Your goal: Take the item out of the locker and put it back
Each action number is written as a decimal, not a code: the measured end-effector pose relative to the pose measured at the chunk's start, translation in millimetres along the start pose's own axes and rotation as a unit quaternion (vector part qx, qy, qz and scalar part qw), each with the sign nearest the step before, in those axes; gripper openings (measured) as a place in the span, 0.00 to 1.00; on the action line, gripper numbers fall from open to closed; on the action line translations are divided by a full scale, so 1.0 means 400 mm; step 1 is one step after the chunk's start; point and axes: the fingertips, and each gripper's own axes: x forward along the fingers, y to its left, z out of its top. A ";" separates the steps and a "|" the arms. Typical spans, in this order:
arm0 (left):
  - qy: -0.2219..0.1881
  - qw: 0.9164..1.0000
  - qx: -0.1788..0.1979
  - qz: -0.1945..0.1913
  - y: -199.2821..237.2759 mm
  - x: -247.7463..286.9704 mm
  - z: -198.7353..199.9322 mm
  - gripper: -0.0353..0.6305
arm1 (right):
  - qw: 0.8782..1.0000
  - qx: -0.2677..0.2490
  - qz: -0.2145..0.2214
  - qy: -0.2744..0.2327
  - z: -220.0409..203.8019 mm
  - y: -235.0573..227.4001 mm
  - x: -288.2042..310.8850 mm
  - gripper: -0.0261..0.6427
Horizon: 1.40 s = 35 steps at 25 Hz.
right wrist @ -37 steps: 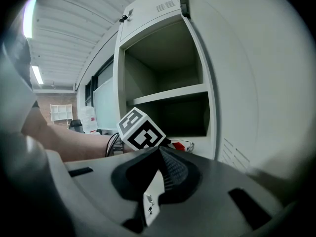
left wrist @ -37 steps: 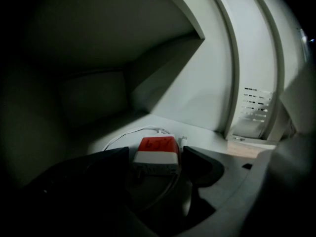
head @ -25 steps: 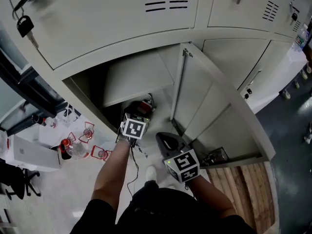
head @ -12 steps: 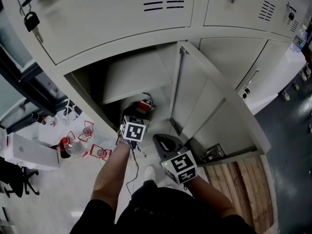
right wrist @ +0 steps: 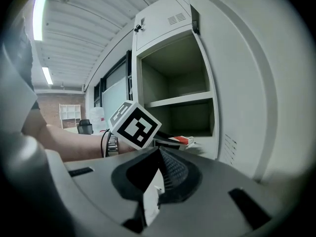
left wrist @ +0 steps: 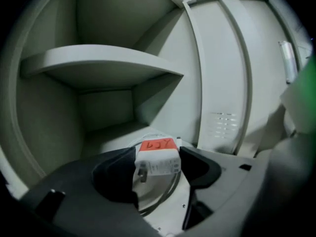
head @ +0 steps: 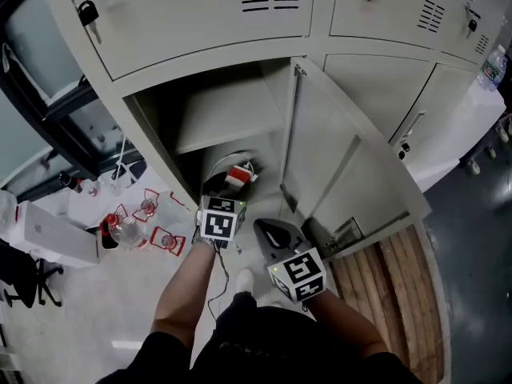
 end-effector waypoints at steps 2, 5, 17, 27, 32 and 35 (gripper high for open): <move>-0.008 1.000 -0.011 -0.001 -0.016 -0.031 -0.001 0.47 | 1.000 -0.002 0.005 -0.001 -0.004 0.014 -0.017 0.04; -0.019 1.000 -0.025 0.003 -0.037 -0.079 -0.010 0.47 | 1.000 -0.005 0.009 0.001 -0.017 0.031 -0.045 0.04; -0.054 0.994 -0.087 0.023 -0.071 -0.292 -0.075 0.47 | 0.999 0.015 0.029 -0.004 -0.056 0.098 -0.099 0.04; -0.079 0.992 -0.099 0.021 -0.047 -0.493 -0.130 0.47 | 1.000 0.023 0.018 -0.007 -0.049 0.160 -0.049 0.04; -0.082 0.992 -0.095 0.008 -0.036 -0.607 -0.173 0.47 | 0.999 0.028 -0.012 -0.013 -0.038 0.203 -0.048 0.04; -0.081 0.992 -0.091 -0.002 -0.037 -0.671 -0.205 0.47 | 0.999 0.030 -0.030 -0.019 -0.031 0.238 -0.063 0.04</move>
